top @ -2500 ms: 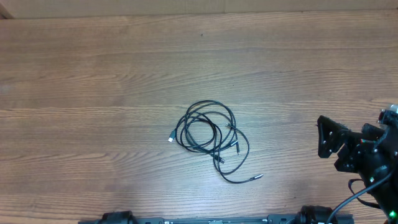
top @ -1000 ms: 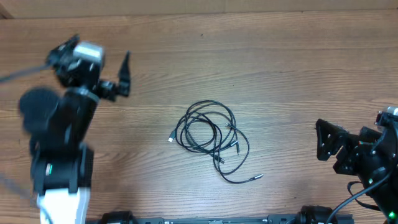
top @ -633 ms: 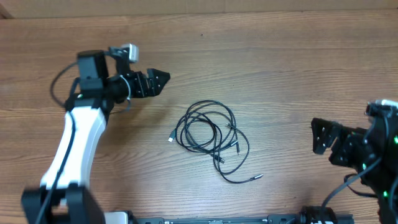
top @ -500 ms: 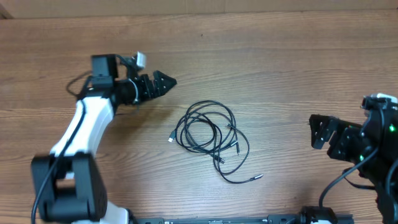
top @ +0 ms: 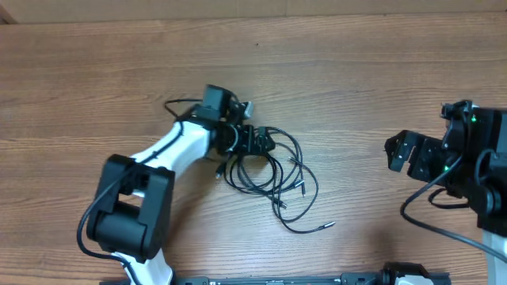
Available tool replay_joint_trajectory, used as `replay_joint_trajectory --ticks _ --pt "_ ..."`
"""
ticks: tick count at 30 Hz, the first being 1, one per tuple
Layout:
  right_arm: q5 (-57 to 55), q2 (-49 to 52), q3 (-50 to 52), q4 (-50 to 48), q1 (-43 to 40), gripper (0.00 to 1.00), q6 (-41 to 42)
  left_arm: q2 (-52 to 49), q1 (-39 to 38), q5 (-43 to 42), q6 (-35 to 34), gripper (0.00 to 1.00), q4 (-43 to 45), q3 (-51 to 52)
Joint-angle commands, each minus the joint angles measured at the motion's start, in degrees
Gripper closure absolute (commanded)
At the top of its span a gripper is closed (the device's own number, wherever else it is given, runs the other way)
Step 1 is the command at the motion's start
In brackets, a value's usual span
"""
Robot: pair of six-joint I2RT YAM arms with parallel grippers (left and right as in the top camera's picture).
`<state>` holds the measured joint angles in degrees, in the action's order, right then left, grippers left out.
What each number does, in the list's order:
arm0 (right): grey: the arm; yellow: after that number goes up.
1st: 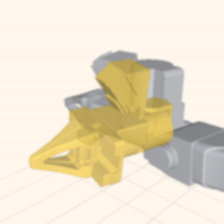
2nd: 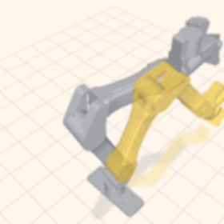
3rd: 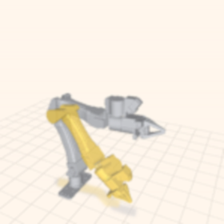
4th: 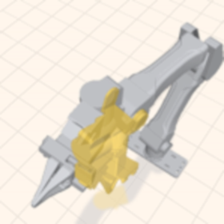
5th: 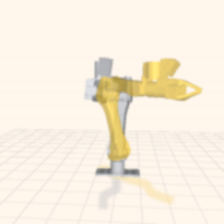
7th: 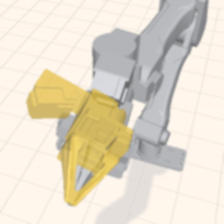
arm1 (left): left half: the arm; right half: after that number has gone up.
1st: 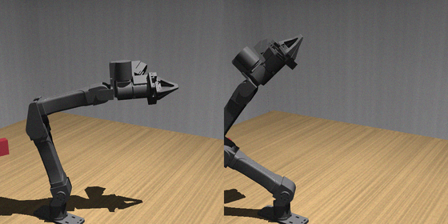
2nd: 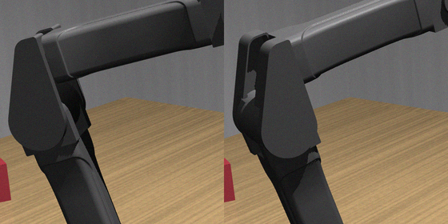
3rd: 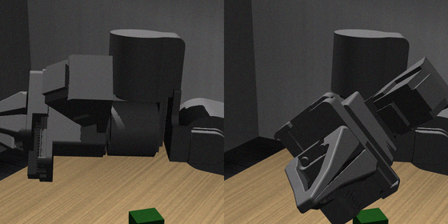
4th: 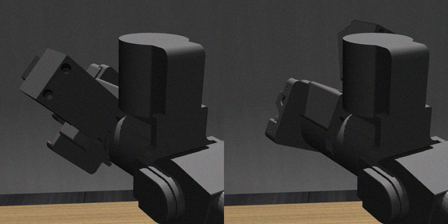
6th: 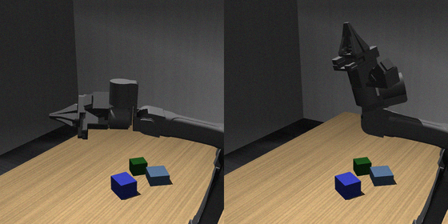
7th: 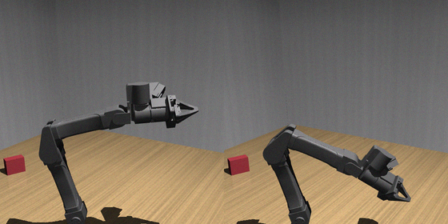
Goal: Untangle cables
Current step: 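Reach the left gripper to the black cable bundle and grasp it, then lift the cable bundle with the left gripper toward the far side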
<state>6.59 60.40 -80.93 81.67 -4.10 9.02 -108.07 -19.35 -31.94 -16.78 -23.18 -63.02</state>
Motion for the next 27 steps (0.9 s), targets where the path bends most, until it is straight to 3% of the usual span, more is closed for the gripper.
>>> replay_joint_trajectory --ticks 1,2,3,6,8,14,27 --pt "-0.48 -0.11 0.31 -0.15 -0.15 0.0 0.04 0.13 -1.4 9.66 1.55 0.32 -0.39 0.13" --pt "-0.48 -0.11 0.31 -0.15 -0.15 0.0 0.04 0.13 -1.31 9.64 1.53 0.37 -0.39 0.13" --pt "-0.48 -0.11 0.31 -0.15 -0.15 0.0 0.04 0.13 -1.05 9.66 1.51 0.51 -0.37 0.13" --pt "-0.48 -0.11 0.31 -0.15 -0.15 0.0 0.04 0.13 -0.57 9.6 1.36 0.73 -0.37 0.13" --pt "-0.48 -0.11 0.31 -0.15 -0.15 0.0 0.04 0.13 -0.52 9.6 1.36 0.95 -0.37 0.13" --pt "-0.48 -0.11 0.31 -0.37 -0.15 0.0 0.04 0.57 -0.52 7.04 1.36 0.96 -3.41 -5.57" --pt "-0.5 -0.09 0.31 -0.5 -0.15 0.0 -0.15 1.42 -0.55 7.32 4.0 0.96 -34.47 -62.71"
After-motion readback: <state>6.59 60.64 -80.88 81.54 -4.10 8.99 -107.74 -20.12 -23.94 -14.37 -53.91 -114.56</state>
